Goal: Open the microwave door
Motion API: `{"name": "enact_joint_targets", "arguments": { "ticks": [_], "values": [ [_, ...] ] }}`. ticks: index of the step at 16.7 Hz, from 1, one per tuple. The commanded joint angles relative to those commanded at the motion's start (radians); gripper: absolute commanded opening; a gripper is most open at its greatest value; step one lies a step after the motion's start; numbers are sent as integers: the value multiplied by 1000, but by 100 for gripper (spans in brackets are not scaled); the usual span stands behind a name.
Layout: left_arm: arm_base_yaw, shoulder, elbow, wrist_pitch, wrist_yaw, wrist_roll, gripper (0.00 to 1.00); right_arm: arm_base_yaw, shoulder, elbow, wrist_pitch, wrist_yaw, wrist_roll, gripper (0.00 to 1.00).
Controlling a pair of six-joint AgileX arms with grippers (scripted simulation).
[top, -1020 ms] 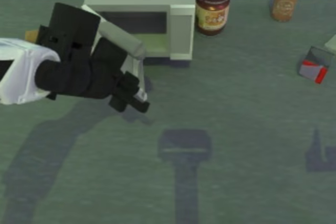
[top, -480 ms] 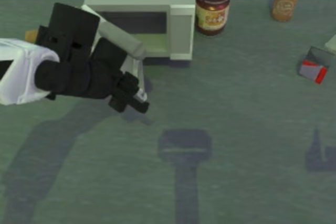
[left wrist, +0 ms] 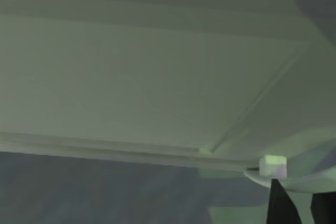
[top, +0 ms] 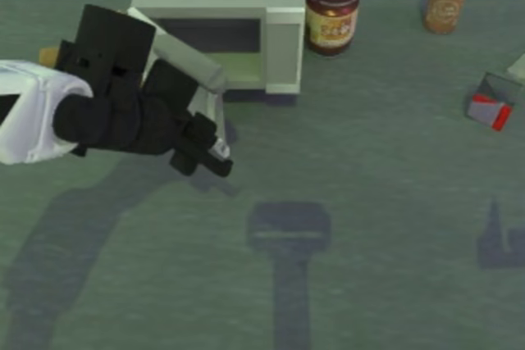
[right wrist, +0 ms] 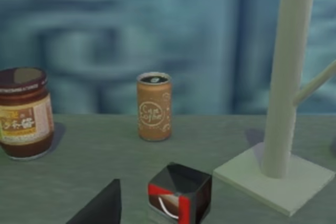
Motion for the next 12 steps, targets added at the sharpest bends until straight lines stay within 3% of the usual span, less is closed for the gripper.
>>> {"name": "enact_joint_targets", "arguments": {
  "ticks": [12],
  "values": [
    [16, -9, -6, -10, 32, 38, 0, 0, 0, 0, 0, 0, 0, 100]
  ]
}}
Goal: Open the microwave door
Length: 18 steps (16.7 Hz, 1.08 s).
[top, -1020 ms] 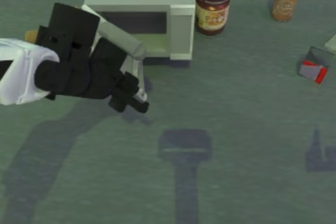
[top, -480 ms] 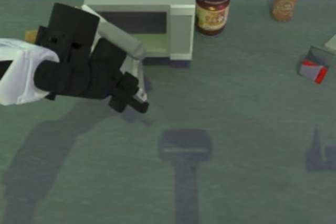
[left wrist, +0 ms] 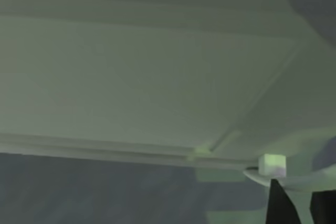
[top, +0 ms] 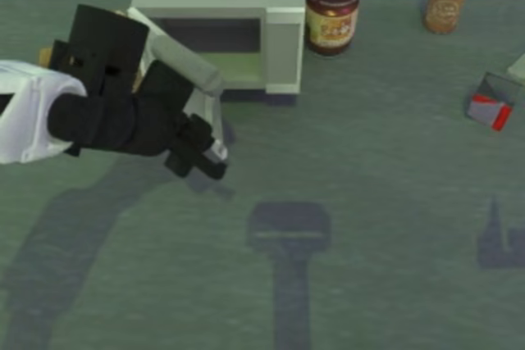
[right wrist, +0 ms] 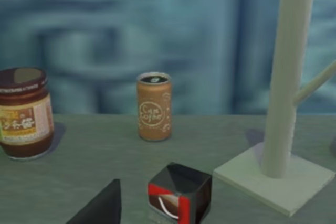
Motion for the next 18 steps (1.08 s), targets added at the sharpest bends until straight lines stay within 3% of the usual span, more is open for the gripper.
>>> {"name": "enact_joint_targets", "arguments": {
  "ticks": [18],
  "values": [
    [7, -1, -3, -4, 7, 12, 0, 0, 0, 0, 0, 0, 0, 100]
  ]
}}
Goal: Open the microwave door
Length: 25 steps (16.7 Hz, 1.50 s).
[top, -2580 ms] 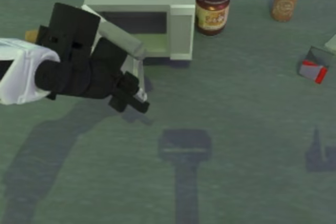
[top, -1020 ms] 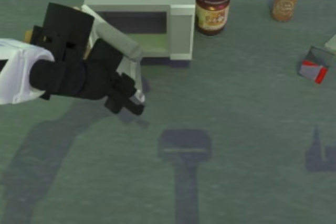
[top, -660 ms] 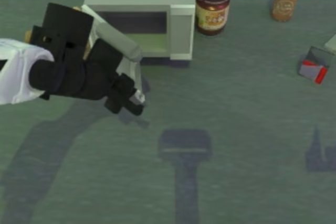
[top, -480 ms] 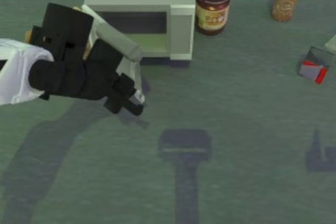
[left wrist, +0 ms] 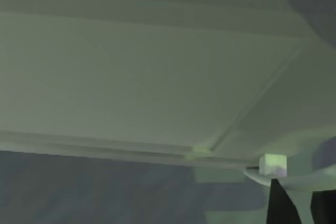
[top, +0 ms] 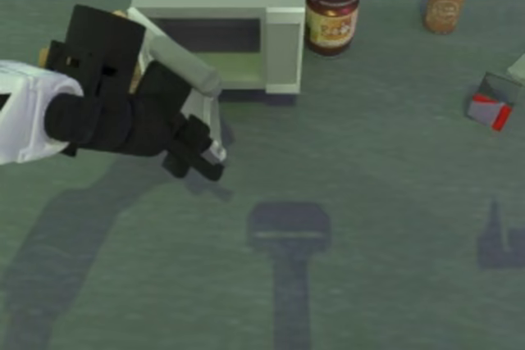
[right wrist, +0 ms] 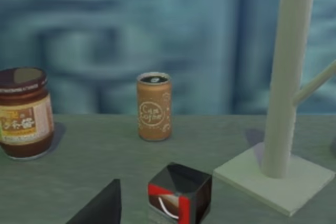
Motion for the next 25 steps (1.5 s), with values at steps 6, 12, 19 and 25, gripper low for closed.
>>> {"name": "enact_joint_targets", "arguments": {
  "ticks": [6, 12, 19, 25],
  "values": [
    [0, 0, 0, 0, 0, 0, 0, 0, 0, 0, 0, 0, 0, 100],
    [6, -3, -4, -8, 20, 19, 0, 0, 0, 0, 0, 0, 0, 100],
    [24, -8, -6, -17, 39, 52, 0, 0, 0, 0, 0, 0, 0, 100],
    [24, -8, -6, -17, 39, 52, 0, 0, 0, 0, 0, 0, 0, 100]
  ]
}}
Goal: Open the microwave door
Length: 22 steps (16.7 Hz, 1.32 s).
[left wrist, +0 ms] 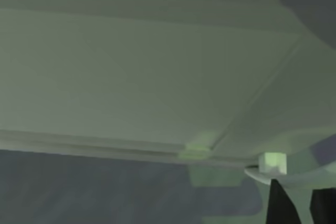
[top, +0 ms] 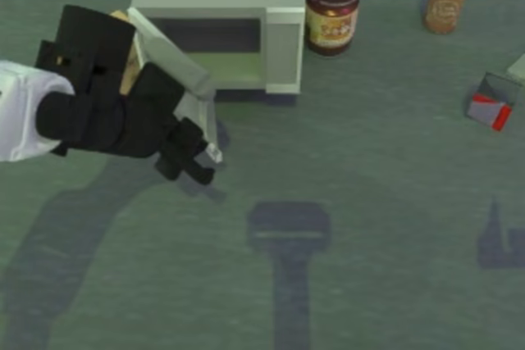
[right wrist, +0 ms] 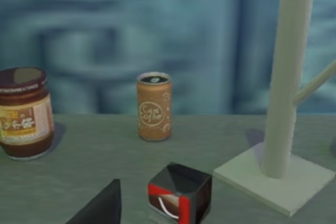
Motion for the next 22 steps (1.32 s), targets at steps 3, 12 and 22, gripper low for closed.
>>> {"name": "enact_joint_targets", "arguments": {
  "ticks": [3, 12, 22],
  "values": [
    [0, 0, 0, 0, 0, 0, 0, 0, 0, 0, 0, 0, 0, 100],
    [0, 0, 0, 0, 0, 0, 0, 0, 0, 0, 0, 0, 0, 100],
    [25, -6, -3, -20, 38, 54, 0, 0, 0, 0, 0, 0, 0, 100]
  ]
}}
